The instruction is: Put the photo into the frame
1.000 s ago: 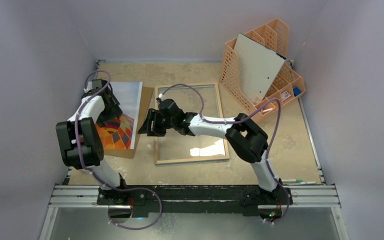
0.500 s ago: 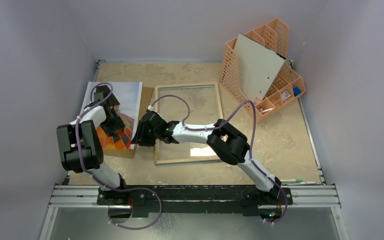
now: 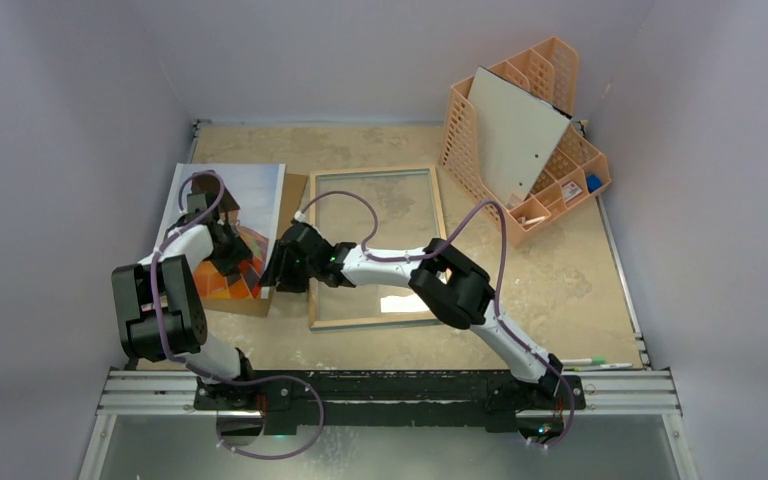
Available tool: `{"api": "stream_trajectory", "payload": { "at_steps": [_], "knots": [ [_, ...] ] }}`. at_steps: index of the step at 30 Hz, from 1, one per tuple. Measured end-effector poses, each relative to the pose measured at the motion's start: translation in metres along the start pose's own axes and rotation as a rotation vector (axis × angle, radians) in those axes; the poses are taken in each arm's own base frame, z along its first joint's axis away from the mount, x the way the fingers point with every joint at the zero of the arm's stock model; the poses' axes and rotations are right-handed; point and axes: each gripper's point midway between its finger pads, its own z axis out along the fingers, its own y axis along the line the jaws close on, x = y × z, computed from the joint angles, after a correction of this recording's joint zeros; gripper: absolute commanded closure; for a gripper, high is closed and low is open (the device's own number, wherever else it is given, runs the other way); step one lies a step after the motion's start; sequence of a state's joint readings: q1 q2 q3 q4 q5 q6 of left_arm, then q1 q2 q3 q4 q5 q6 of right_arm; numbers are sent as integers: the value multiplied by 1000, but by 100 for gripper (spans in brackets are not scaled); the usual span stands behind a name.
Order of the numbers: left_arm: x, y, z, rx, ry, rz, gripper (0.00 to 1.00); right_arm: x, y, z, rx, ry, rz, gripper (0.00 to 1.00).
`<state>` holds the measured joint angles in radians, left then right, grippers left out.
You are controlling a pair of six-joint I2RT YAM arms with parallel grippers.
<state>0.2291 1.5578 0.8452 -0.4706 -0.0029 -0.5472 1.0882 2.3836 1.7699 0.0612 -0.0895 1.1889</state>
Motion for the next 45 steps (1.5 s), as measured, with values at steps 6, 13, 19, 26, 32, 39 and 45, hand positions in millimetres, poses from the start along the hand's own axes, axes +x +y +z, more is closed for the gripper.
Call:
{"api": "stream_trajectory", "payload": {
  "at_steps": [6, 13, 19, 26, 32, 39, 45],
  "knots": [
    [10, -9, -5, 61, 28, -30, 62, 6, 7, -1, -49, 34, -19, 50],
    [24, -14, -9, 106, 67, -58, 63, 16, 0, 1, -82, 77, -41, 78],
    [37, -26, -14, 177, 132, -74, 63, 11, -10, -2, -90, 42, -81, 82],
    [30, -28, -28, 151, 151, -92, 51, -39, 18, -44, -112, -111, -173, 73],
    [-51, -60, -49, 187, -37, -77, 31, -111, 40, -83, -152, -273, -225, 68],
    [-159, -78, -22, 53, -202, -27, 10, -156, 6, -93, -71, -329, -294, 62],
    [-203, -66, 35, -117, -239, 58, 5, -170, -7, -101, -35, -336, -367, 62]
  ]
}}
